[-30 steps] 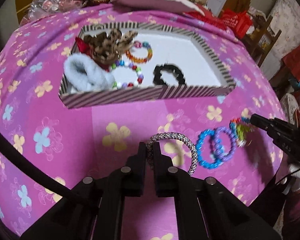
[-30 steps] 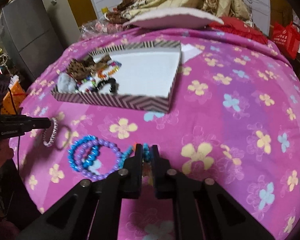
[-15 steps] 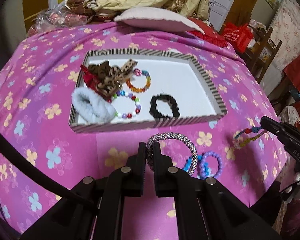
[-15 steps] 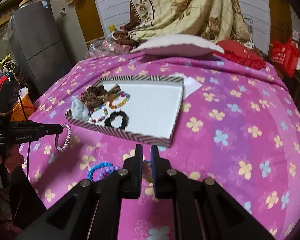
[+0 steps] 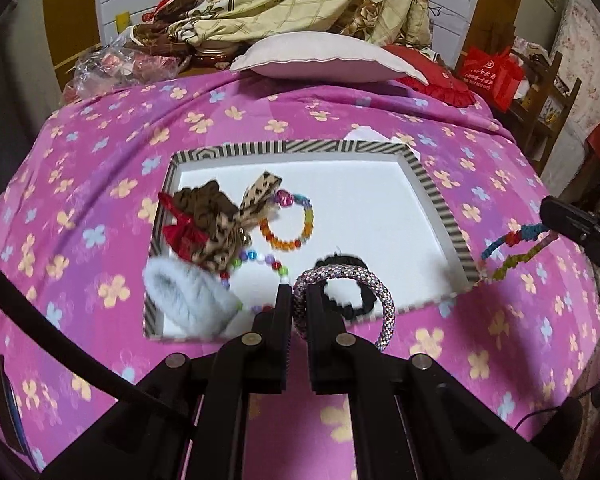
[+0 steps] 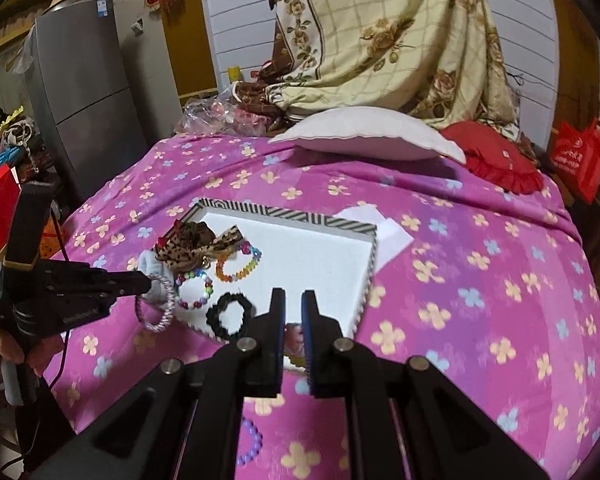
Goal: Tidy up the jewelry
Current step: 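Carry the pink bracelet in the left tool and beaded strand in the right to the tray, then open the right tool to drop the beaded strand while the left releases the pink bracelet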
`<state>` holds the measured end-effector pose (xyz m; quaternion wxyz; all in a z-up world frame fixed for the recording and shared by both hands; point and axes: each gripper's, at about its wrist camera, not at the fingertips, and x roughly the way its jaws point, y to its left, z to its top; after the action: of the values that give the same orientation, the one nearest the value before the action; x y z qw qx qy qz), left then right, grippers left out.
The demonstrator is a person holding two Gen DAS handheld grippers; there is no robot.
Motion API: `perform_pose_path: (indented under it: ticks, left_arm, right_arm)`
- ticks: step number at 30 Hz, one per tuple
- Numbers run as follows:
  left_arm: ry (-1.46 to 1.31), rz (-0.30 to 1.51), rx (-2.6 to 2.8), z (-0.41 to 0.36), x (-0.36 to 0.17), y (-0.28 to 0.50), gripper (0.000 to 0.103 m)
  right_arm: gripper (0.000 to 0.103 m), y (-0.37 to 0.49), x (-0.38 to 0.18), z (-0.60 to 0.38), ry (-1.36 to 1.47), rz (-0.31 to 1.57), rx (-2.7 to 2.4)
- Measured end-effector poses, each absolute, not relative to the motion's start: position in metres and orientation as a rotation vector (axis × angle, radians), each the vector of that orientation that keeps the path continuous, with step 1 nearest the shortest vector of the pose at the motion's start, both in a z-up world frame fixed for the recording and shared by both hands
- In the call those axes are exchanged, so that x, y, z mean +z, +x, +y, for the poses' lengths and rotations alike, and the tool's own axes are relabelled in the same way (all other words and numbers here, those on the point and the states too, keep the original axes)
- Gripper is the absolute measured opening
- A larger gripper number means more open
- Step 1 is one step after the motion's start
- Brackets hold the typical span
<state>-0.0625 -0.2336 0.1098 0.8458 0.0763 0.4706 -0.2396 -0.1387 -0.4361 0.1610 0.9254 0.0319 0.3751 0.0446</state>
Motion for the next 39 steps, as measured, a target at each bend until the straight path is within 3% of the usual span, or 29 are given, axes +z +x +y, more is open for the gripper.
perform_pose_path:
  ticks: [17, 29, 39]
  left_arm:
    - [0.178, 1.048, -0.468, -0.287, 0.070, 0.014, 0.000]
    - [0.189, 1.110, -0.462, -0.309, 0.033, 0.032, 0.000]
    - [0.185, 1.117, -0.462, -0.311, 0.029, 0.030, 0.000]
  right_arm:
    - [0.008, -0.063, 0.075, -0.447, 0.130, 0.929, 0.053]
    - [0.008, -0.041, 0.046, -0.453, 0.106, 0.958, 0.016]
    - [0.018, -0.050, 0.054, -0.458, 0.147, 0.940, 0.025]
